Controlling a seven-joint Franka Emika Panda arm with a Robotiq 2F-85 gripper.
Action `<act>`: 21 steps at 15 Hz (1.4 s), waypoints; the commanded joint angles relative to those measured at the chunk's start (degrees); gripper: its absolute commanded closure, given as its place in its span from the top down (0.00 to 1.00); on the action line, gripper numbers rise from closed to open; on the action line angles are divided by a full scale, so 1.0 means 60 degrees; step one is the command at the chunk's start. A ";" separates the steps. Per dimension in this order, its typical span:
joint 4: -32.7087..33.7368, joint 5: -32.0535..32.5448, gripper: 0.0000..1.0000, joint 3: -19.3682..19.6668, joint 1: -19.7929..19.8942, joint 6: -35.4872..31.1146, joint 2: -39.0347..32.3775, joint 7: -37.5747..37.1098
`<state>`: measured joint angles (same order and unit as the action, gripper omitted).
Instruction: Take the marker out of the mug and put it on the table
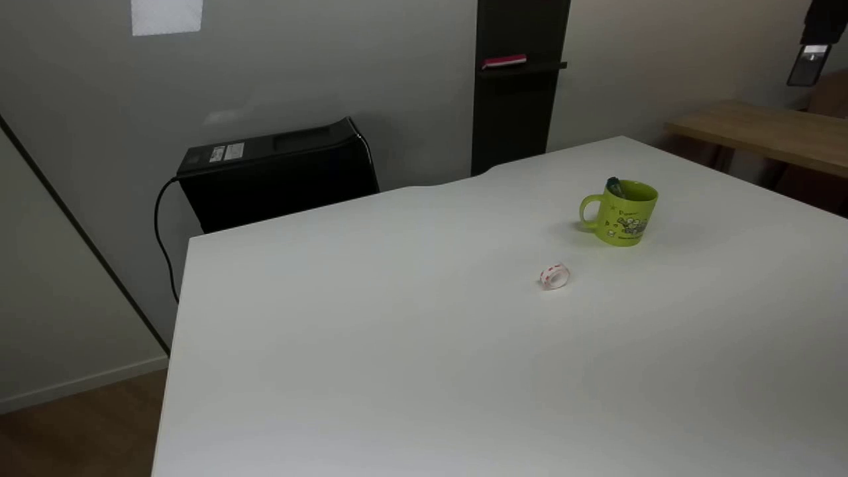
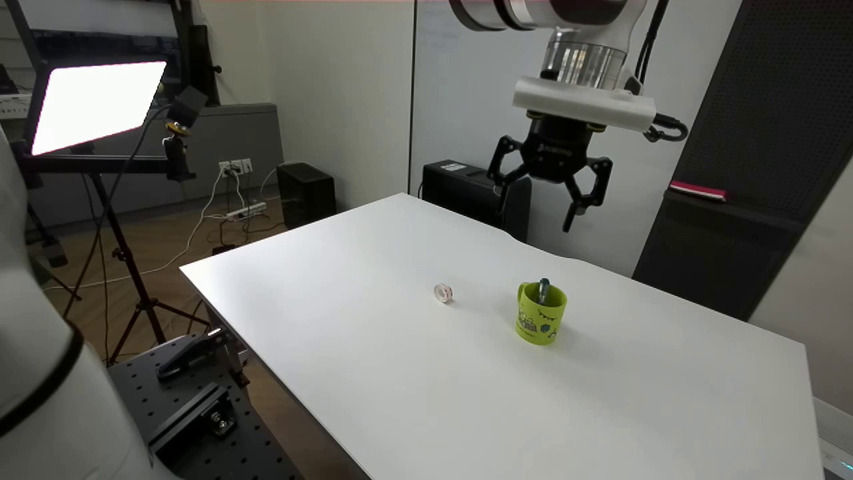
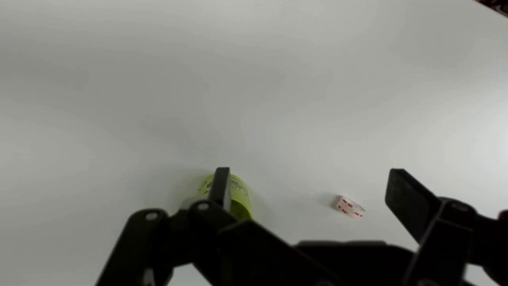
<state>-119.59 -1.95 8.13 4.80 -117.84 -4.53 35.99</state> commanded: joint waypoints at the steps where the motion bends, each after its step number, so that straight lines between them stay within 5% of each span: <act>1: 0.0852 0.0359 1.00 -0.0242 0.0140 -0.0122 -0.0881 -0.0094; 21: 0.8743 0.0162 1.00 -0.1209 0.0883 0.3337 -0.6980 -0.0314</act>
<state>-78.16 -1.09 2.53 9.49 -102.69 -39.37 35.92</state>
